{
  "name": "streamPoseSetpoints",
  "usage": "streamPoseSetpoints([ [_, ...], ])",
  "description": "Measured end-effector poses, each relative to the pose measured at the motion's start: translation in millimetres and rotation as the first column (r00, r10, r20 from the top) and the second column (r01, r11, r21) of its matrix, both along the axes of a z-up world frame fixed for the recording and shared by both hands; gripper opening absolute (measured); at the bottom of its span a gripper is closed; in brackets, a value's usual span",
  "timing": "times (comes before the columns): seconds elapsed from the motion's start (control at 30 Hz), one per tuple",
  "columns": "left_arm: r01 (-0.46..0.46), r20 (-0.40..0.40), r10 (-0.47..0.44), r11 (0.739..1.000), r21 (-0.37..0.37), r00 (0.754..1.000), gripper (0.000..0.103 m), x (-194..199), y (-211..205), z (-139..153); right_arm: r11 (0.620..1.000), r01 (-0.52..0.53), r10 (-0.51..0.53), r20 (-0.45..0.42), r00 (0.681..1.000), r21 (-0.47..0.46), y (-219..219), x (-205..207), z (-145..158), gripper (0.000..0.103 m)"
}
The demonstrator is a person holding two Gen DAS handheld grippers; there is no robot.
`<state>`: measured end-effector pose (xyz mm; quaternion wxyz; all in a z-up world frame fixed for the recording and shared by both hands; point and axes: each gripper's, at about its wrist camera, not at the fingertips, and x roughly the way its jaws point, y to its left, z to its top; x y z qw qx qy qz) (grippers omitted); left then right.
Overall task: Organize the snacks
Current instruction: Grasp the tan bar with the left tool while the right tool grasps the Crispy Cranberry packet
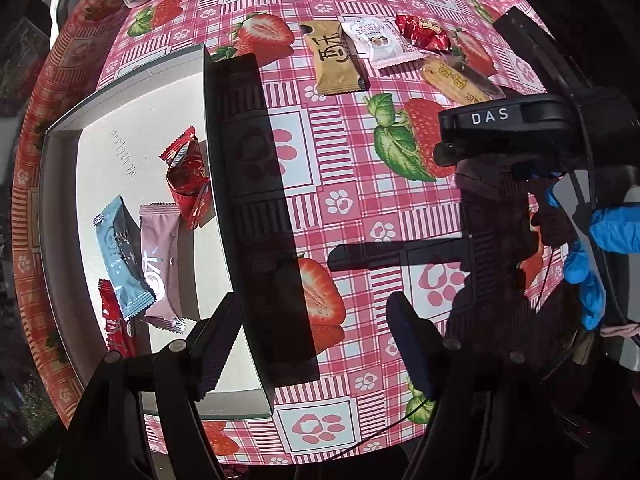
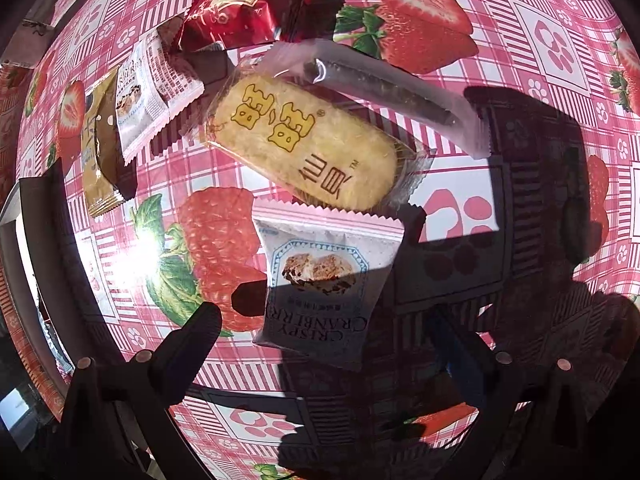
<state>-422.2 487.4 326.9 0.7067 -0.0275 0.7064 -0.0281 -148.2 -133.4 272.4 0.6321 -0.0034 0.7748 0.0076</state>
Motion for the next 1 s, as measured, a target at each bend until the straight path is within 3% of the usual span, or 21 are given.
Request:
streamPoseSetpoints([
  [0.27,-0.032,0.002,0.032,0.999,0.032,0.999,0.077,9,5,1,0.999,0.003,-0.003,-0.007,1.0,-0.034,-3,3,-4,0.103],
  [0.43,-0.061,0.004,0.061,0.998,0.013,0.998,0.078,7,5,1,0.999,0.004,-0.004,-0.008,1.0,-0.035,-10,3,-6,0.103],
  [0.7,-0.067,0.013,0.067,0.998,0.012,0.998,0.078,13,12,3,0.999,-0.017,0.016,-0.026,1.0,-0.038,12,6,-6,0.103],
  [0.8,-0.091,0.021,0.091,0.996,0.01,0.996,0.078,23,21,5,0.998,-0.035,0.035,0.001,0.999,-0.043,11,0,2,0.093],
  [0.9,-0.117,0.029,0.116,0.993,0.019,0.993,0.078,37,32,7,0.997,-0.062,0.064,0.029,0.998,-0.041,9,-2,12,0.074],
  [0.97,-0.135,0.036,0.134,0.991,0.016,0.99,0.078,47,38,9,0.995,-0.088,0.09,0.05,0.995,-0.039,8,-4,18,0.05],
  [1.0,-0.146,0.038,0.145,0.989,0.013,0.989,0.078,54,40,9,0.994,-0.101,0.103,0.061,0.993,-0.034,6,-5,21,0.044],
])
